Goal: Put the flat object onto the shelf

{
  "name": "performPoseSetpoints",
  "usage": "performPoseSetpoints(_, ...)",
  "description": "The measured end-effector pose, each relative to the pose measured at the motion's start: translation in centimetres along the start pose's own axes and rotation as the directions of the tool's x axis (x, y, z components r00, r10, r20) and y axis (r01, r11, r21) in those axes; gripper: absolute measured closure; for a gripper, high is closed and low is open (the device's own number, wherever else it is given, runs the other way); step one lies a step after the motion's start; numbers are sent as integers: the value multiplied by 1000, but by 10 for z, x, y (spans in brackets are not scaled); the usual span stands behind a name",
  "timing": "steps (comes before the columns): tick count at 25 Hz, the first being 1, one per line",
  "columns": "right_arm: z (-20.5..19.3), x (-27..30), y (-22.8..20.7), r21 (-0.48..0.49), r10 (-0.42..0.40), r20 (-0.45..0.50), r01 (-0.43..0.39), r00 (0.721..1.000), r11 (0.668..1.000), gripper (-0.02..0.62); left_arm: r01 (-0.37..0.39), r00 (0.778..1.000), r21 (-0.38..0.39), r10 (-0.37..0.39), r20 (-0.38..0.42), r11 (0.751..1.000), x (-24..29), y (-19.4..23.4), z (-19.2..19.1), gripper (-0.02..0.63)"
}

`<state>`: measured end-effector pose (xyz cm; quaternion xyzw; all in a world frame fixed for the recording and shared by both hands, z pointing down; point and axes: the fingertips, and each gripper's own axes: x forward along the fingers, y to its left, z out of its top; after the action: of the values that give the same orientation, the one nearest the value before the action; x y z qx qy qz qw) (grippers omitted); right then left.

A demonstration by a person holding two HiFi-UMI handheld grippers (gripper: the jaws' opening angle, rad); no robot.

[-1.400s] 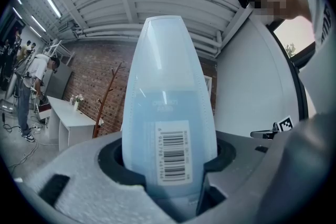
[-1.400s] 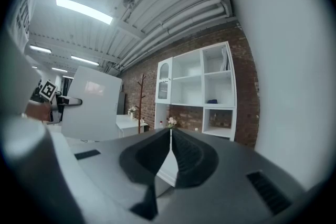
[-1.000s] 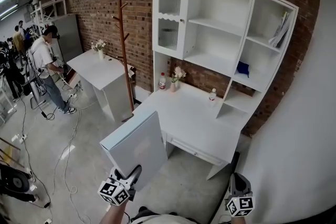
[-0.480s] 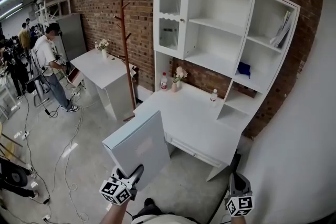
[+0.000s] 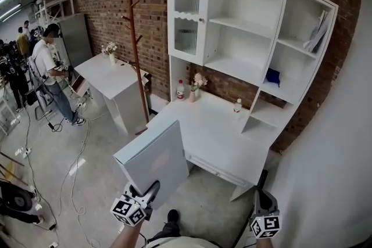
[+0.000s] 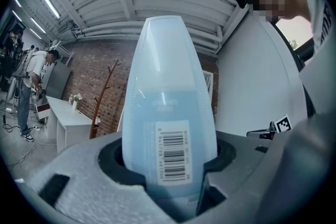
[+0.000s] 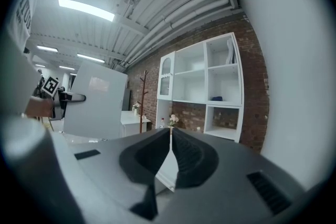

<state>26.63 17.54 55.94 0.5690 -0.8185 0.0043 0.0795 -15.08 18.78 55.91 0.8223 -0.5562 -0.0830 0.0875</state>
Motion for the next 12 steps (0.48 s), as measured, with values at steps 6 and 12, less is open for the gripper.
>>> performPoseSetpoints(6,9,39,0,6,-31,6,31,1000,1000,563,18,1000,-6,-18,-1,1000,37,31,8,321)
performPoseSetpoints(12,11,82,0,23,-65,-3,65,998,998,563,43,999,-11,-43,-19,999,77,65,12,321)
